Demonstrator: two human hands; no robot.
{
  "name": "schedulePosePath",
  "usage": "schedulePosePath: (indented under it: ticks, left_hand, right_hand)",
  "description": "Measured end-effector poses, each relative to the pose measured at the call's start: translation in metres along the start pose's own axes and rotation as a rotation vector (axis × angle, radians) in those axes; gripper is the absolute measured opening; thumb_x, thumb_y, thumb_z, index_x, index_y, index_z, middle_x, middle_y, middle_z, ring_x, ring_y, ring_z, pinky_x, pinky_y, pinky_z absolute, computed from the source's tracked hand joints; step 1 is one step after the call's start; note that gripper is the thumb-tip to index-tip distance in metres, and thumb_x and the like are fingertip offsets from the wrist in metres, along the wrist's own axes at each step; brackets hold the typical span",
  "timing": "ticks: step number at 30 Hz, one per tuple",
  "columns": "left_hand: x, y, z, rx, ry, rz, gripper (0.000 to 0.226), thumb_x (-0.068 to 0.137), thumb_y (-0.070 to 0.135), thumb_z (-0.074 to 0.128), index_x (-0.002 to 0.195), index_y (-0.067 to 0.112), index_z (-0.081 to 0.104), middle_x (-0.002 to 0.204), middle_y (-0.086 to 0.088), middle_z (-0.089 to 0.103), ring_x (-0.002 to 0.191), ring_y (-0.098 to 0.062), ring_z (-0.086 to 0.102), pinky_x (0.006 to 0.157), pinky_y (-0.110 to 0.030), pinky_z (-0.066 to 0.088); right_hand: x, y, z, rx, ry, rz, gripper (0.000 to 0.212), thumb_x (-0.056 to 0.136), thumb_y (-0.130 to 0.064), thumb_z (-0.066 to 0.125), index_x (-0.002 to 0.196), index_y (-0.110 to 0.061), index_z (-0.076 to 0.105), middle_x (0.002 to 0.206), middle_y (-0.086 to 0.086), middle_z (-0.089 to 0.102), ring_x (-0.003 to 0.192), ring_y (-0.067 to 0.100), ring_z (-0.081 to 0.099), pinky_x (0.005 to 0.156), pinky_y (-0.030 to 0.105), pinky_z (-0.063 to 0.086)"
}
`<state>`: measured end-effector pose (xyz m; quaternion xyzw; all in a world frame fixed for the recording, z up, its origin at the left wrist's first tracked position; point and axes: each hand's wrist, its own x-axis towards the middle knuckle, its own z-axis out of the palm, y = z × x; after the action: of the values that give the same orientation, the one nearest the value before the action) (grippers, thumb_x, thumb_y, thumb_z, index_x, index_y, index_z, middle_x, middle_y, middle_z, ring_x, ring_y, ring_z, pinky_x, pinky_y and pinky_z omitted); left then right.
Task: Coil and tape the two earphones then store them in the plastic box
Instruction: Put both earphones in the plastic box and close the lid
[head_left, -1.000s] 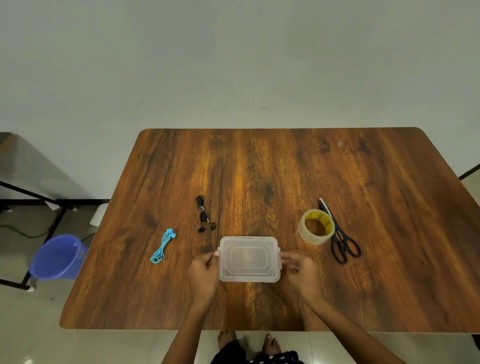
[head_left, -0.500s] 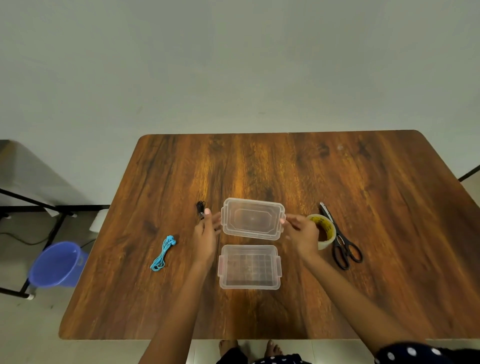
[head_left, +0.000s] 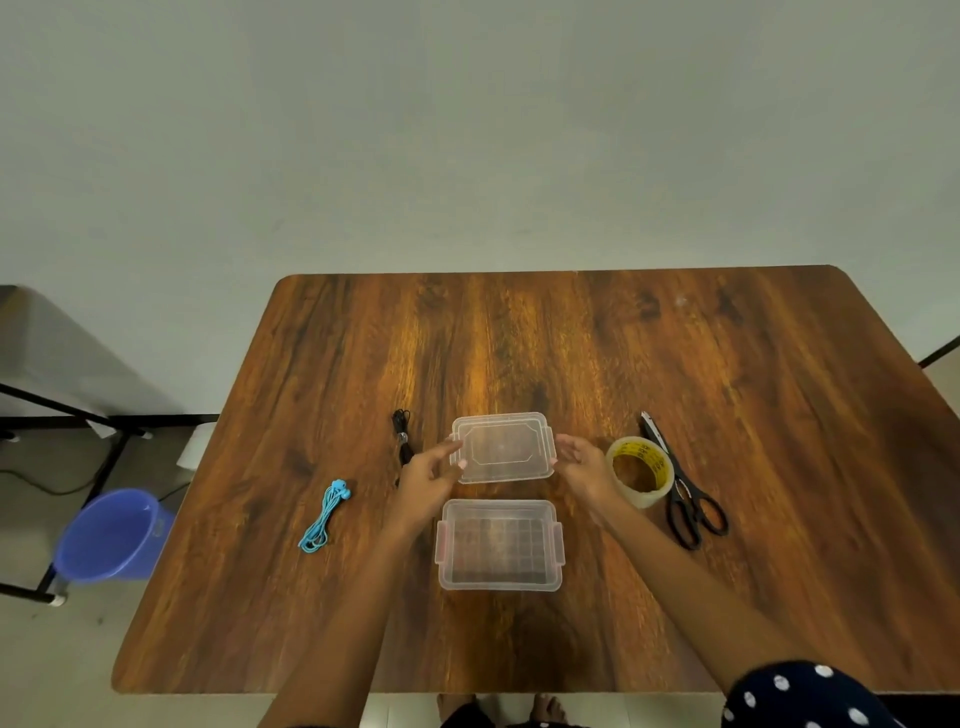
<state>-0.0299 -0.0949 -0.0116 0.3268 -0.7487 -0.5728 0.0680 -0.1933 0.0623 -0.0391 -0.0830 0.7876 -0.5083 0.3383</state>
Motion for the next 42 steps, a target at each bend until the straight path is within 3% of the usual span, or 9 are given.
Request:
schedulePosePath:
  ticks: [3,5,8,11,14,20,28,34,42]
  left_hand:
    - [-0.017,-0.011,0.0,0.157,-0.05,0.073,0.051,0.085,0.029,0.068,0.132,0.015,0.053,0.141,-0.002,0.049,0.132,-0.018,0.044,0.101,-0.022,0.04]
    - [-0.03,-0.019,0.001,0.248,-0.101,0.156,0.065,0.076,0.037,0.076,0.134,0.022,0.05,0.141,0.007,0.045,0.135,-0.014,0.04,0.101,-0.014,0.036]
    - [-0.048,-0.035,0.004,0.44,-0.161,0.166,0.097,0.064,0.053,0.08,0.144,0.026,0.033,0.154,0.009,0.024,0.144,-0.011,0.017,0.117,-0.037,0.019]
    - [-0.061,-0.048,0.009,0.559,-0.208,0.167,0.11,0.063,0.059,0.077,0.149,0.025,0.018,0.155,0.014,0.002,0.143,-0.006,-0.001,0.117,-0.035,0.007]
    - [-0.067,-0.049,0.014,0.6,-0.189,0.176,0.104,0.071,0.051,0.075,0.15,0.021,0.015,0.158,0.006,0.004,0.146,-0.009,0.001,0.118,-0.033,0.009]
    - [-0.062,-0.035,0.019,0.578,-0.167,0.145,0.1,0.074,0.043,0.075,0.15,0.016,0.015,0.159,0.001,0.01,0.147,-0.014,0.005,0.121,-0.038,0.014]
    - [-0.045,-0.017,0.024,0.673,-0.15,0.113,0.1,0.076,0.04,0.075,0.151,0.014,0.015,0.16,-0.002,0.009,0.147,-0.015,0.004,0.12,-0.038,0.013]
    - [-0.041,-0.021,0.022,0.658,-0.165,0.121,0.094,0.077,0.042,0.073,0.15,0.017,0.019,0.16,-0.001,0.006,0.147,-0.015,0.0,0.121,-0.04,0.012]
    - [-0.051,-0.036,-0.021,0.563,0.23,0.095,0.041,0.092,0.027,0.058,0.131,0.015,0.055,0.141,-0.003,0.05,0.131,-0.019,0.044,0.109,-0.033,0.036]
  right_hand:
    - [-0.011,0.009,-0.003,-0.096,0.018,-0.123,0.039,0.088,-0.005,0.063,0.126,-0.006,0.054,0.129,0.007,0.06,0.124,0.022,0.053,0.095,0.028,0.044]
    - [-0.025,0.018,-0.005,-0.188,-0.014,-0.233,0.032,0.089,-0.002,0.06,0.12,-0.011,0.06,0.121,-0.001,0.064,0.118,0.016,0.057,0.091,0.019,0.046]
    - [-0.053,0.032,-0.005,-0.349,-0.064,-0.417,0.03,0.088,-0.007,0.063,0.116,-0.02,0.063,0.112,-0.015,0.063,0.109,0.002,0.06,0.085,0.01,0.047]
    - [-0.076,0.051,-0.001,-0.501,-0.082,-0.516,0.035,0.09,-0.012,0.062,0.125,-0.015,0.059,0.13,-0.004,0.059,0.119,0.003,0.052,0.099,0.011,0.04]
    - [-0.087,0.072,-0.002,-0.678,-0.122,-0.516,0.043,0.094,-0.015,0.055,0.137,-0.015,0.049,0.147,-0.004,0.042,0.134,0.01,0.042,0.111,0.021,0.031]
    - [-0.082,0.079,-0.005,-0.795,-0.119,-0.571,0.043,0.098,-0.016,0.047,0.141,-0.016,0.043,0.157,-0.005,0.024,0.141,0.011,0.03,0.111,0.021,0.027]
    - [-0.062,0.059,-0.01,-0.823,-0.129,-0.529,0.045,0.099,-0.015,0.045,0.144,-0.013,0.038,0.158,-0.004,0.022,0.143,0.013,0.027,0.113,0.025,0.026]
    - [-0.067,0.047,-0.007,-0.792,-0.069,-0.541,0.037,0.098,-0.016,0.048,0.134,-0.012,0.051,0.153,-0.001,0.034,0.138,0.016,0.037,0.11,0.021,0.03]
    - [-0.078,0.006,0.062,-0.699,-0.139,-0.661,0.032,0.098,-0.02,0.047,0.129,-0.02,0.053,0.142,-0.007,0.046,0.128,0.007,0.045,0.107,0.015,0.032]
